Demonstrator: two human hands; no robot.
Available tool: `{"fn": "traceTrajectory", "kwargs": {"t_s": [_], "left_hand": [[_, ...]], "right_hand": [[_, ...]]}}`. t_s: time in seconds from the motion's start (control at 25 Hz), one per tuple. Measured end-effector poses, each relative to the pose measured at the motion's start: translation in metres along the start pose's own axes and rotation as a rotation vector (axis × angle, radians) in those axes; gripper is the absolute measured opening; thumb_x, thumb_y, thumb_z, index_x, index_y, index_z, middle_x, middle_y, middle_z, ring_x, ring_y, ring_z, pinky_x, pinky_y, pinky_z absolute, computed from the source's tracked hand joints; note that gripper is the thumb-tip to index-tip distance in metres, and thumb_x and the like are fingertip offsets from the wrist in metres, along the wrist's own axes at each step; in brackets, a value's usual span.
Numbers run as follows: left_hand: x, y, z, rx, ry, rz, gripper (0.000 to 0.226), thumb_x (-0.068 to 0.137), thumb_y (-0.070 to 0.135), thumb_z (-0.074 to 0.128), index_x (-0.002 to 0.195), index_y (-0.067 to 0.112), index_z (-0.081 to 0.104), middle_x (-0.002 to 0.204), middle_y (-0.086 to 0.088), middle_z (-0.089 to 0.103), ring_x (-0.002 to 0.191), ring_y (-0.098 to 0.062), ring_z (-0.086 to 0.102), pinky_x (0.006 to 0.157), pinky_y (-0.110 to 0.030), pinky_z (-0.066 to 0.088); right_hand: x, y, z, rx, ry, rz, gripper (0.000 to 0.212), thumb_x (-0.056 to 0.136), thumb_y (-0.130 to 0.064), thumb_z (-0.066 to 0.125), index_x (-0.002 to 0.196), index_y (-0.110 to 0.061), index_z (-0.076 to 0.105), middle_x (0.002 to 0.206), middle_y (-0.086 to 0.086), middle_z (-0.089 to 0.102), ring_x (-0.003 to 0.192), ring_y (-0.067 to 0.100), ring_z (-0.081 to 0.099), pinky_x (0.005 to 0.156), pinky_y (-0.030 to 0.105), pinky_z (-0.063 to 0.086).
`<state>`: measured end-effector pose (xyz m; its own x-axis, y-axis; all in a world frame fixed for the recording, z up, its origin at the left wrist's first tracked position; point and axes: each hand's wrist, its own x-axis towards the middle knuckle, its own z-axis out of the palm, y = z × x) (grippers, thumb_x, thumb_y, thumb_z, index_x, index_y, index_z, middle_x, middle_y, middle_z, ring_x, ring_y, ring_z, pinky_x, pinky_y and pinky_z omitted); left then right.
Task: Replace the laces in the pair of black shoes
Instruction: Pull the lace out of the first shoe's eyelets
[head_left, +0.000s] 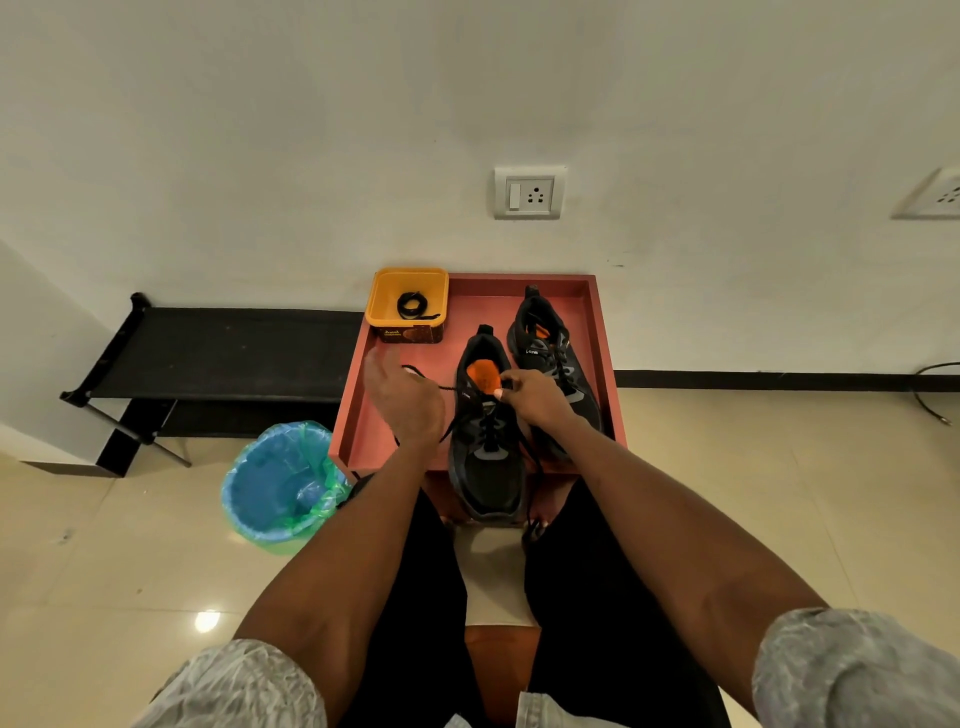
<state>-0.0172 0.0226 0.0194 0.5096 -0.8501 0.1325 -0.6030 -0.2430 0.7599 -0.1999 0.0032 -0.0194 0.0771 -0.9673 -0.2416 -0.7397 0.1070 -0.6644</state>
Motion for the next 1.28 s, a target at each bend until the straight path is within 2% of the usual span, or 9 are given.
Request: {"fn": "traceTrajectory", "kwargs": {"t_s": [0.12, 0.24, 0.36, 0.48, 0.64, 0.8, 0.92, 1.0, 1.28], "left_hand": [[-0.01, 0.004, 0.016, 0.269, -0.525, 0.415, 0.039, 0.09, 0.011, 0.059, 0.128, 0.018, 0.062, 0.156, -0.01, 0.03, 0.145, -0.03, 0.021, 0.118, -0.045, 0.022], [-0.013, -0.002, 0.029, 0.358, -0.727, 0.557, 0.03, 0.094, 0.014, 0.057, 0.122, 0.014, 0.068, 0.152, -0.011, 0.037, 0.138, -0.034, 0.032, 0.114, -0.045, 0.029], [-0.019, -0.002, 0.026, 0.133, -0.663, 0.492, 0.02, 0.097, 0.007, 0.05, 0.108, 0.003, 0.066, 0.137, -0.012, 0.05, 0.118, -0.028, 0.05, 0.097, -0.035, 0.04], [-0.019, -0.004, 0.016, -0.093, -0.43, 0.202, 0.008, 0.099, 0.009, 0.046, 0.097, 0.01, 0.054, 0.109, -0.009, 0.055, 0.092, -0.019, 0.052, 0.075, -0.028, 0.041], [-0.003, -0.008, -0.001, -0.22, -0.054, -0.244, 0.026, 0.095, 0.005, 0.045, 0.121, 0.002, 0.05, 0.123, -0.018, 0.053, 0.113, -0.032, 0.054, 0.095, -0.043, 0.048], [0.007, -0.008, -0.005, 0.121, -0.287, -0.088, 0.066, 0.086, 0.006, 0.057, 0.147, 0.007, 0.033, 0.153, -0.017, 0.034, 0.14, -0.032, 0.035, 0.114, -0.043, 0.035], [-0.003, 0.008, 0.006, 0.148, -0.518, 0.002, 0.031, 0.091, 0.034, 0.065, 0.107, 0.008, 0.065, 0.103, -0.011, 0.068, 0.097, -0.031, 0.063, 0.075, -0.033, 0.048], [-0.009, 0.015, 0.012, 0.184, -0.576, 0.045, 0.04, 0.085, 0.045, 0.071, 0.064, 0.015, 0.054, 0.062, -0.001, 0.055, 0.06, -0.023, 0.054, 0.049, -0.029, 0.033], [-0.003, 0.003, 0.014, 0.166, -0.692, 0.158, 0.044, 0.092, 0.019, 0.058, 0.053, 0.015, 0.04, 0.051, 0.0, 0.044, 0.05, -0.02, 0.043, 0.046, -0.032, 0.031]], "right_hand": [[-0.002, 0.0, 0.001, 0.004, 0.014, -0.011, 0.027, 0.094, -0.032, 0.061, 0.118, -0.024, 0.068, 0.079, -0.001, 0.065, 0.069, 0.015, 0.06, 0.061, 0.034, 0.044], [-0.005, -0.001, -0.002, 0.003, 0.01, -0.039, 0.023, 0.096, -0.027, 0.059, 0.117, -0.023, 0.069, 0.084, 0.0, 0.066, 0.074, 0.018, 0.06, 0.064, 0.033, 0.044], [-0.006, -0.003, -0.004, -0.003, 0.011, -0.044, 0.025, 0.096, -0.026, 0.059, 0.119, -0.019, 0.068, 0.076, -0.004, 0.057, 0.071, 0.016, 0.055, 0.062, 0.031, 0.04], [-0.008, -0.007, -0.005, -0.003, 0.004, -0.04, 0.028, 0.096, -0.026, 0.06, 0.122, -0.018, 0.067, 0.077, -0.003, 0.058, 0.073, 0.017, 0.057, 0.065, 0.033, 0.044], [-0.012, -0.008, -0.005, 0.011, 0.019, -0.005, 0.03, 0.098, -0.024, 0.057, 0.126, -0.017, 0.065, 0.091, 0.001, 0.064, 0.082, 0.019, 0.061, 0.072, 0.033, 0.049], [-0.018, -0.012, -0.001, 0.017, 0.014, 0.012, 0.042, 0.097, -0.031, 0.059, 0.137, -0.018, 0.058, 0.107, 0.006, 0.068, 0.086, 0.018, 0.063, 0.07, 0.029, 0.047], [-0.022, -0.014, 0.006, 0.006, 0.035, 0.025, 0.048, 0.093, -0.036, 0.063, 0.138, -0.023, 0.055, 0.113, 0.006, 0.067, 0.099, 0.024, 0.064, 0.078, 0.032, 0.046], [-0.023, -0.015, 0.007, 0.016, 0.035, 0.036, 0.043, 0.092, -0.033, 0.061, 0.134, -0.025, 0.057, 0.107, 0.006, 0.068, 0.094, 0.025, 0.065, 0.075, 0.033, 0.046], [-0.021, -0.013, -0.001, 0.07, 0.023, 0.031, 0.03, 0.092, -0.019, 0.055, 0.121, -0.019, 0.063, 0.086, 0.003, 0.067, 0.069, 0.016, 0.061, 0.057, 0.028, 0.042]]}}
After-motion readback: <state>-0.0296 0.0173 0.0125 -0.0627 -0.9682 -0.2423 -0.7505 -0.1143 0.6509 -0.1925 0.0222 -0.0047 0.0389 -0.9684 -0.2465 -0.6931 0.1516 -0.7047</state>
